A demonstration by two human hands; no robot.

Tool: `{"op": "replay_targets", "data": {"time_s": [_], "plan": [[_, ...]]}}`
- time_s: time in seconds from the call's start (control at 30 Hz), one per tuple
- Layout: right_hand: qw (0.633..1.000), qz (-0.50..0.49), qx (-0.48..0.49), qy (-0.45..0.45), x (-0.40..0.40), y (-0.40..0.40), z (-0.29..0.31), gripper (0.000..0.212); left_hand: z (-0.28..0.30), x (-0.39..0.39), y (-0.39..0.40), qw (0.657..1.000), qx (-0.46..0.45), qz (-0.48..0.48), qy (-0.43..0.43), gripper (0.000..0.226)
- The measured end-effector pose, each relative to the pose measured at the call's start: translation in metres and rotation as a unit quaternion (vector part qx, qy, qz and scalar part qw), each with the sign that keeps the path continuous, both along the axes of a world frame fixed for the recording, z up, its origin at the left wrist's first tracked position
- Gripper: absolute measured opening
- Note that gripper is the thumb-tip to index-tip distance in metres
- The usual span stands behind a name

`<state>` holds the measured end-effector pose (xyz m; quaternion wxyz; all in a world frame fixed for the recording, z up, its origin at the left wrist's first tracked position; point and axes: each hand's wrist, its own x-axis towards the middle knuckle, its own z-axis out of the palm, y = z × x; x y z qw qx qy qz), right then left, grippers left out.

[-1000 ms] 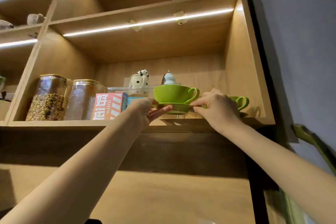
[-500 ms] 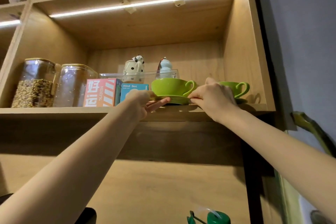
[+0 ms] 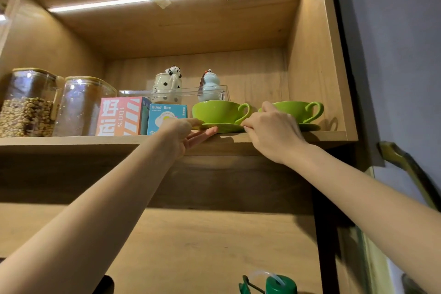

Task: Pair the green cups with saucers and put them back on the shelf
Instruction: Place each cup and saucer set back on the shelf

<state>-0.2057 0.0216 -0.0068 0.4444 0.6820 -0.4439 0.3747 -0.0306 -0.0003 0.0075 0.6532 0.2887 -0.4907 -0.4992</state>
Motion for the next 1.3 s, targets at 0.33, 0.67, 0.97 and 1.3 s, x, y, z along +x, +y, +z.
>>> {"op": "replay_targets", "data": {"time_s": [0.33, 0.67, 0.97, 1.3], "plan": [[0.999, -0.049, 0.012, -0.015, 0.004, 0.009, -0.008, 0.039, -0.015, -0.002, 0.009, 0.971, -0.145, 0.166, -0.091, 0.019], [0.991, 0.103, 0.079, -0.045, 0.037, 0.007, -0.059, 0.062, -0.069, -0.001, -0.021, 0.727, -0.324, 0.445, -0.41, 0.059], [0.996, 0.016, 0.051, -0.069, 0.034, 0.004, -0.038, 0.053, -0.071, -0.003, -0.016, 0.747, -0.333, 0.435, -0.378, 0.057], [0.987, 0.014, 0.145, -0.073, 0.034, -0.004, -0.028, 0.059, -0.073, -0.018, -0.01, 0.735, -0.344, 0.455, -0.366, 0.059]]}}
